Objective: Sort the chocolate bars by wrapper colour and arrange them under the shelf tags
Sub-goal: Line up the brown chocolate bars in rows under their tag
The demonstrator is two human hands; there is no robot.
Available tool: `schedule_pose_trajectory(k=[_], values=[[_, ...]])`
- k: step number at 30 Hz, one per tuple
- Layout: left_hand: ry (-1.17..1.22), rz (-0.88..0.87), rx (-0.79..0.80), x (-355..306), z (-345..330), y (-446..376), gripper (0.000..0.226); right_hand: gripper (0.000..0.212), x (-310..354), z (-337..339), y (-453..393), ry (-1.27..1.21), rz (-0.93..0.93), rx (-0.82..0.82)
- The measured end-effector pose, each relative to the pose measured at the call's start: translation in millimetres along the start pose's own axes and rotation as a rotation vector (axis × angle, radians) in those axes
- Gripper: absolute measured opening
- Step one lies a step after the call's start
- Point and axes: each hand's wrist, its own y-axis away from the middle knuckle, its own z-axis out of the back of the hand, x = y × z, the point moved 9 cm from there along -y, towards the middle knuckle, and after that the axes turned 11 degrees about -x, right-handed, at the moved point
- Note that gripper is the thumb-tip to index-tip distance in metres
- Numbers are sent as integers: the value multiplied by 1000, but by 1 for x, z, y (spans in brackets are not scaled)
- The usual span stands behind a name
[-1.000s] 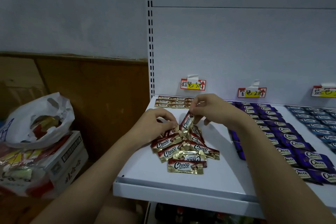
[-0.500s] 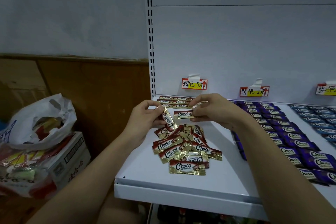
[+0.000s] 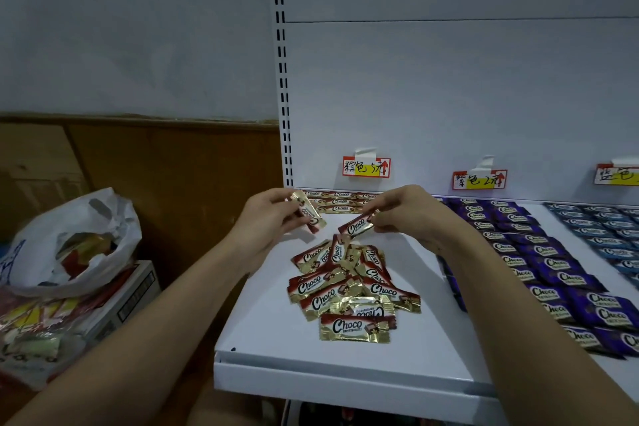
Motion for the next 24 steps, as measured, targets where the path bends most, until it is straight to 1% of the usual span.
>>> schedule_pose_trajectory(k=[2, 5, 8, 10, 11, 13, 15, 16, 20, 22, 24], values=[[-81, -24, -28, -5, 3, -5, 18, 20, -1, 4, -1, 2, 1, -43], [-192, -69, -21, -10, 5, -14, 18, 17, -3, 11, -4, 83, 25, -124], [-372, -144, 9, -12, 1, -21, 19, 16, -6, 11, -6, 123, 25, -115], [-546, -224, 58, -13, -8, -25, 17, 17, -9, 9, -7, 143, 26, -109], [-649, -285, 95, -15, -14, -25, 18, 18, -9, 10, -8, 211, 55, -125], [-812, -391, 141, -17, -23, -25, 19, 24, -5, 12, -10, 435, 164, -186], [-889, -441, 146, -17, -23, -27, 21, 27, 2, 15, -10, 538, 248, -225], [-912, -451, 148, -16, -21, -27, 22, 27, 4, 13, -10, 539, 280, -203], [-992, -461, 213, -9, -11, -21, 23, 28, 6, -16, -1, 594, 370, 30], [-1009, -465, 240, -5, -9, -17, 24, 27, 7, -22, 1, 620, 401, 53], [-1012, -489, 232, -2, -10, -14, 24, 22, 8, -23, 1, 632, 417, 44]])
